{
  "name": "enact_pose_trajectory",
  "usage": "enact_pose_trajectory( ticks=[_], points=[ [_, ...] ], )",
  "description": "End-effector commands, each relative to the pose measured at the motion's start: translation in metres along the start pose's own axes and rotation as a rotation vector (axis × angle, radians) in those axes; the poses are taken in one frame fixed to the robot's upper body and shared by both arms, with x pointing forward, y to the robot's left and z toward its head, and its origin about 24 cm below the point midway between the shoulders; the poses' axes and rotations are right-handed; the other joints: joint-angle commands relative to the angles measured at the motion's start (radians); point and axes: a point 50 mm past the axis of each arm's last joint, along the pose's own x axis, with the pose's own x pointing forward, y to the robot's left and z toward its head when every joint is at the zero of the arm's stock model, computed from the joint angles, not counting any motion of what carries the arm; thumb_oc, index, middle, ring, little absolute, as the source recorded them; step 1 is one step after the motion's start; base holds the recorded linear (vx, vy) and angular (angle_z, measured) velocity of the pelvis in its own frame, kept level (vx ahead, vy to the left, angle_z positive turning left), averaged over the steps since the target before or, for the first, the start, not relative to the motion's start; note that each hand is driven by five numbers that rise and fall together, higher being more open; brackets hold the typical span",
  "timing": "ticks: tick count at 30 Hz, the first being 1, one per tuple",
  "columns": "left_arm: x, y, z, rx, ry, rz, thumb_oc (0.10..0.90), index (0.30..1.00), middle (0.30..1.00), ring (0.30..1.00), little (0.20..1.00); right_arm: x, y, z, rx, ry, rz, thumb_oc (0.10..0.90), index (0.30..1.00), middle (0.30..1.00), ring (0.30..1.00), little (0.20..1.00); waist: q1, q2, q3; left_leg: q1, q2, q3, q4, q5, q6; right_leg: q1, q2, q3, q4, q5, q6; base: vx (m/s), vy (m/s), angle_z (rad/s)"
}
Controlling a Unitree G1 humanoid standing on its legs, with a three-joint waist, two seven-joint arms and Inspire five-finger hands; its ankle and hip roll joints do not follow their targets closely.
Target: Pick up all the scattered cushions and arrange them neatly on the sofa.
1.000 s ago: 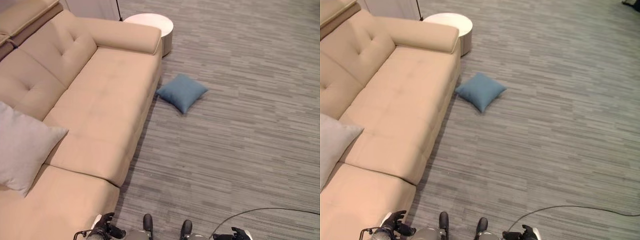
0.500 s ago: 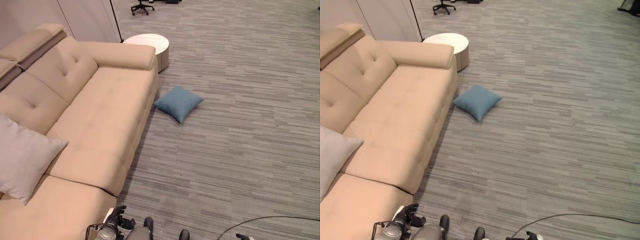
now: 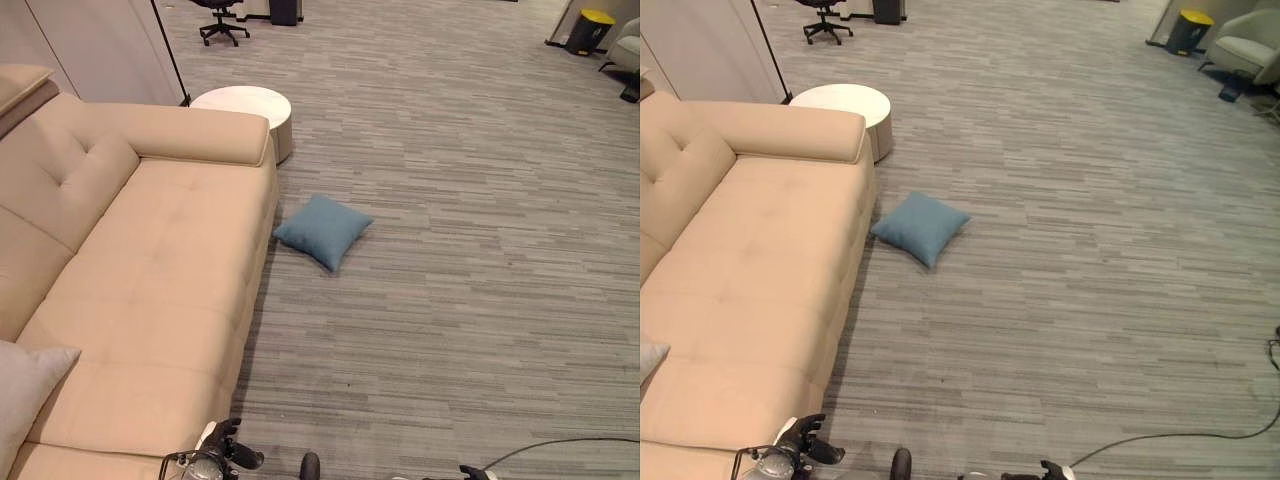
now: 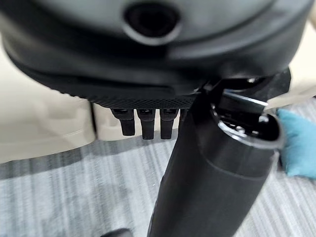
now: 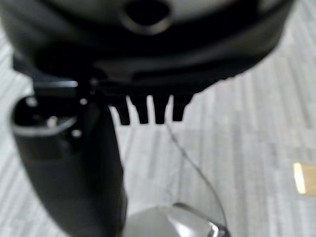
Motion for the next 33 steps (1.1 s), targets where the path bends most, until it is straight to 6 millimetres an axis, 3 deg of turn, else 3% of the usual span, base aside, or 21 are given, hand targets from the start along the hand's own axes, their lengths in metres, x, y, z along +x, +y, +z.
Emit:
enact_pose_trajectory(
  ticks=[1, 4, 8, 9, 11, 12, 13, 15, 18, 19, 20, 23, 27, 30, 31, 32, 33],
  points=[
    [0.001, 0.003, 0.006, -0.042, -0.03, 0.021, 0.8, 0.9, 0.9, 0.9, 0.9, 0.005, -0.024, 0.018, -0.028, -0.076, -0.066, 0.8, 0.9, 0.9, 0.9, 0.9, 0.009, 0.011, 0.011, -0.022, 0.055, -0.02, 0.104, -0.137, -0.046, 0.066, 0.032, -0.046, -0.282, 0.222, -0.005, 0.25, -0.117, -0.18],
    [-0.001, 0.002, -0.003, -0.048, -0.002, 0.023, 0.8, 0.9, 0.9, 0.9, 0.9, 0.005, -0.025, 0.021, -0.06, -0.086, -0.064, 0.8, 0.9, 0.9, 0.9, 0.9, 0.005, 0.008, 0.016, 0.041, 0.064, -0.026, 0.089, -0.176, -0.069, 0.006, -0.018, -0.103, -0.461, 0.308, 0.027, 0.29, -0.193, -0.19],
    [-0.001, 0.0, -0.005, -0.032, 0.001, 0.019, 0.8, 0.9, 0.9, 0.9, 0.9, 0.005, -0.027, 0.016, -0.067, -0.076, -0.061, 0.8, 0.9, 0.9, 0.9, 0.9, -0.009, -0.005, -0.01, 0.097, 0.083, -0.042, 0.075, -0.209, -0.095, 0.032, -0.003, -0.091, -0.515, 0.341, 0.028, 0.31, -0.252, 0.02],
    [-0.001, -0.002, -0.004, -0.048, -0.003, 0.014, 0.8, 0.9, 0.9, 0.9, 0.9, 0.005, -0.028, 0.016, -0.046, -0.081, -0.067, 0.8, 0.9, 0.9, 0.9, 0.9, -0.008, -0.001, -0.018, 0.092, 0.123, -0.036, 0.136, -0.199, -0.127, 0.064, 0.022, -0.096, -0.525, 0.329, 0.009, 0.27, -0.339, 0.34],
    [-0.001, -0.003, -0.002, -0.052, -0.008, 0.011, 0.8, 0.9, 0.9, 0.9, 0.9, 0.005, -0.028, 0.017, -0.038, -0.084, -0.067, 0.8, 0.9, 0.9, 0.9, 0.9, -0.01, -0.005, -0.02, 0.062, 0.133, -0.036, 0.195, -0.176, -0.134, 0.076, 0.026, -0.098, -0.534, 0.322, 0.0, 0.12, -0.254, 0.27],
    [-0.001, -0.004, 0.002, -0.061, -0.02, 0.007, 0.8, 0.9, 0.9, 0.9, 0.9, 0.006, -0.032, 0.022, -0.019, -0.103, -0.081, 0.8, 0.9, 0.9, 0.9, 0.9, -0.01, -0.008, -0.008, -0.019, 0.163, -0.026, 0.36, -0.103, -0.156, 0.118, 0.05, -0.091, -0.556, 0.295, -0.028, 0.1, -0.346, -0.01],
    [0.0, -0.005, 0.007, -0.072, -0.036, 0.002, 0.8, 0.9, 0.9, 0.9, 0.9, 0.006, -0.034, 0.025, 0.011, -0.112, -0.091, 0.8, 0.9, 0.9, 0.9, 0.9, -0.008, -0.017, 0.011, -0.088, 0.191, -0.012, 0.489, -0.038, -0.155, 0.158, 0.069, -0.081, -0.568, 0.269, -0.059, 0.1, -0.345, -0.13],
    [0.001, -0.004, 0.009, -0.058, -0.041, 0.002, 0.8, 0.9, 0.9, 0.9, 0.9, 0.006, -0.036, 0.022, 0.031, -0.096, -0.098, 0.8, 0.9, 0.9, 0.9, 0.9, -0.009, -0.023, 0.025, -0.135, 0.207, -0.003, 0.56, -0.017, -0.147, 0.185, 0.091, -0.067, -0.575, 0.246, -0.082, 0.2, -0.244, -0.14],
    [0.001, -0.008, 0.011, -0.039, -0.043, -0.01, 0.8, 0.9, 0.9, 0.9, 0.9, 0.006, -0.038, 0.018, 0.046, -0.088, -0.109, 0.8, 0.9, 0.9, 0.9, 0.9, -0.008, -0.028, 0.03, -0.194, 0.165, -0.002, 0.498, -0.063, -0.137, 0.218, 0.103, -0.047, -0.597, 0.231, -0.076, 0.23, -0.094, -0.1],
    [0.001, -0.012, 0.011, -0.022, -0.04, -0.019, 0.8, 0.9, 0.9, 0.9, 0.9, 0.006, -0.04, 0.014, 0.044, -0.078, -0.115, 0.8, 0.9, 0.9, 0.9, 0.9, -0.008, -0.022, 0.024, -0.212, 0.135, 0.02, 0.367, -0.085, -0.13, 0.234, 0.116, -0.046, -0.608, 0.223, -0.067, 0.42, -0.017, -0.31],
    [0.0, -0.014, 0.011, -0.002, -0.041, -0.029, 0.8, 0.9, 0.9, 0.9, 0.9, 0.005, -0.039, 0.01, 0.034, -0.064, -0.115, 0.8, 0.9, 0.9, 0.9, 0.9, 0.006, -0.004, 0.022, -0.217, 0.089, 0.025, 0.204, -0.027, -0.127, 0.264, 0.145, -0.03, -0.619, 0.211, -0.061, 0.42, -0.001, -0.37],
    [0.0, -0.015, 0.01, 0.004, -0.043, -0.036, 0.8, 0.9, 0.9, 0.9, 0.9, 0.005, -0.039, 0.007, 0.022, -0.051, -0.115, 0.8, 0.9, 0.9, 0.9, 0.9, 0.033, 0.014, 0.014, -0.239, 0.045, 0.013, 0.097, 0.055, -0.139, 0.306, 0.187, 0.001, -0.625, 0.188, -0.062, 0.28, 0.01, -0.19],
    [-0.002, -0.013, -0.001, -0.014, -0.008, -0.03, 0.8, 0.9, 0.9, 0.9, 0.9, 0.004, -0.034, 0.004, -0.019, -0.044, -0.099, 0.8, 0.9, 0.9, 0.9, 0.9, 0.048, 0.006, -0.017, -0.187, 0.03, -0.008, 0.08, 0.029, -0.109, 0.33, 0.187, 0.017, -0.596, 0.149, -0.056, 0.31, 0.039, -0.69],
    [-0.001, -0.004, -0.004, -0.032, 0.003, -0.01, 0.8, 0.9, 0.9, 0.9, 0.9, 0.005, -0.03, 0.008, -0.039, -0.053, -0.074, 0.8, 0.9, 0.9, 0.9, 0.9, 0.077, -0.012, -0.035, -0.143, 0.029, 0.006, 0.096, -0.023, -0.074, 0.303, 0.151, 0.017, -0.436, 0.138, -0.021, 0.22, 0.062, -0.4],
    [-0.001, -0.004, -0.004, -0.032, 0.003, -0.01, 0.8, 0.9, 0.9, 0.9, 0.9, 0.005, -0.03, 0.008, -0.039, -0.053, -0.074, 0.8, 0.9, 0.9, 0.9, 0.9, 0.078, -0.013, -0.035, -0.143, 0.029, 0.007, 0.096, -0.024, -0.074, 0.301, 0.15, 0.018, -0.433, 0.137, -0.021, 0.15, 0.073, -0.22],
    [0.0, 0.001, -0.001, -0.044, -0.009, 0.006, 0.8, 0.9, 0.9, 0.9, 0.9, 0.006, -0.031, 0.015, -0.045, -0.072, -0.072, 0.8, 0.9, 0.9, 0.9, 0.9, 0.072, -0.006, -0.02, -0.115, 0.031, 0.004, 0.106, -0.05, -0.049, 0.212, 0.114, 0.008, -0.253, 0.2, 0.029, 0.18, 0.092, -0.16],
    [0.0, 0.004, 0.001, -0.036, -0.016, 0.015, 0.8, 0.9, 0.9, 0.9, 0.9, 0.006, -0.029, 0.02, -0.043, -0.085, -0.066, 0.8, 0.9, 0.9, 0.9, 0.9, 0.054, 0.011, -0.01, -0.085, 0.037, -0.016, 0.103, -0.063, -0.035, 0.135, 0.103, 0.01, -0.123, 0.246, 0.042, 0.18, 0.091, -0.04]
  ],
)
